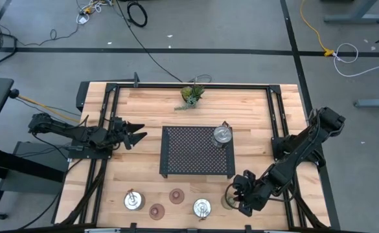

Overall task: Pick & Place candle stick holders
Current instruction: Put the green glass candle holder on the shelf

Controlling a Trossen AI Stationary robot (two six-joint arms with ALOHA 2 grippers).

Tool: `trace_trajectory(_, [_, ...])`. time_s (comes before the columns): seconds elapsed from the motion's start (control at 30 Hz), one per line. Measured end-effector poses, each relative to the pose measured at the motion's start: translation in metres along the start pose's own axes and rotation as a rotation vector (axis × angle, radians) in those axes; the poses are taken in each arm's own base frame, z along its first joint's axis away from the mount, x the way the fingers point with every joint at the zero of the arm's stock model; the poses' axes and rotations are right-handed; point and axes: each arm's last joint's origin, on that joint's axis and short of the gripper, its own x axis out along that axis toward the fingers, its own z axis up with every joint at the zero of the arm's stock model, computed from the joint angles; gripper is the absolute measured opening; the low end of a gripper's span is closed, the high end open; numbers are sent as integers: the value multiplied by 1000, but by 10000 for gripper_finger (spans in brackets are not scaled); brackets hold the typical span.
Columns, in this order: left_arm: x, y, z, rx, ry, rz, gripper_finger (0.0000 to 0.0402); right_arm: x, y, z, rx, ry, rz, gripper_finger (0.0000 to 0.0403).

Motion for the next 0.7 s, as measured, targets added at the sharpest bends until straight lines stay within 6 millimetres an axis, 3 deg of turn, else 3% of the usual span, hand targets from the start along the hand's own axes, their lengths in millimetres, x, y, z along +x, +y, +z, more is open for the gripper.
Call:
trace_trajectory(0.3, [0,0,0,0,0,0,399,0,2,1,4,-8,17,119])
trace_trajectory(0.7, [0,0,0,0,0,0,399,19,2,-1,-19,26,3,119])
